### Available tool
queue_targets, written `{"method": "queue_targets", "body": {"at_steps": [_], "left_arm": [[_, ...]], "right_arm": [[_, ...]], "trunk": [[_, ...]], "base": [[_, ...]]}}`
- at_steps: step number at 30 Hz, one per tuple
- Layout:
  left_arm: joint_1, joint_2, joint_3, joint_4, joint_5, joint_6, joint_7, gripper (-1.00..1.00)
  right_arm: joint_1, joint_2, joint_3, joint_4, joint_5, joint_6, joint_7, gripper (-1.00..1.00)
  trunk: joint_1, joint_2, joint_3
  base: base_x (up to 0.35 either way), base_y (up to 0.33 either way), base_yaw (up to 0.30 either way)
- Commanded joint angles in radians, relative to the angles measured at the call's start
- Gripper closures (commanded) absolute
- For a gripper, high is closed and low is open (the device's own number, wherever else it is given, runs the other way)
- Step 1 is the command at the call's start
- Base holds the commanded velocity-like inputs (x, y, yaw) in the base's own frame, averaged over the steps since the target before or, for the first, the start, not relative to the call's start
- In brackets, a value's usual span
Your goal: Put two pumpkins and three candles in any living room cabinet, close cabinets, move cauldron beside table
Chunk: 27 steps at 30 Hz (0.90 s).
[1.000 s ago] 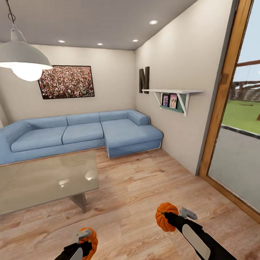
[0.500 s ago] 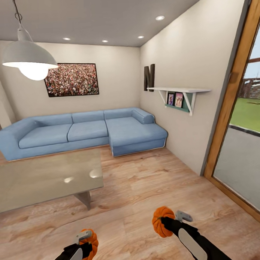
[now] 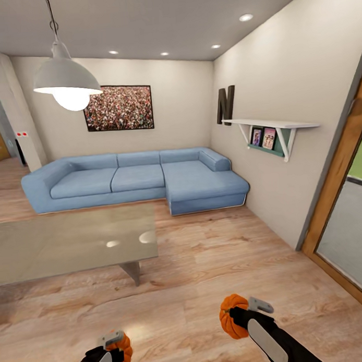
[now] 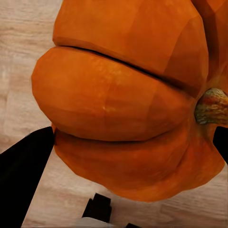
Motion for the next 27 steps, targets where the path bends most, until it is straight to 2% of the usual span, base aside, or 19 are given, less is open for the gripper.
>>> {"method": "queue_targets", "body": {"at_steps": [1,10,16,23,27], "left_arm": [[-0.001,0.001,-0.008,-0.002,0.007,0.006,0.008,1.00],[-0.001,0.000,-0.010,-0.002,0.005,0.016,0.006,1.00],[-0.002,0.004,-0.015,-0.002,0.007,0.017,-0.086,1.00],[-0.001,0.006,-0.012,-0.002,0.008,0.017,-0.102,1.00],[-0.001,0.006,-0.011,-0.002,0.008,0.017,-0.102,1.00]], "right_arm": [[-0.001,-0.001,0.004,-0.003,-0.003,0.007,-0.009,1.00],[-0.001,-0.003,0.004,-0.005,0.002,0.003,0.003,1.00],[-0.001,-0.001,0.026,-0.004,0.005,-0.001,0.004,1.00],[-0.001,-0.002,0.031,-0.005,0.008,-0.003,0.004,1.00],[-0.001,-0.001,0.031,-0.005,0.008,-0.003,0.004,1.00]], "trunk": [[-0.004,0.006,0.001],[-0.038,0.069,0.022],[-0.061,0.111,0.040],[-0.088,0.160,0.062],[-0.104,0.188,0.075]], "base": [[0.000,0.000,0.207],[0.000,0.000,0.133],[0.000,0.000,0.004],[0.000,0.000,0.007],[0.000,0.000,0.194]]}}
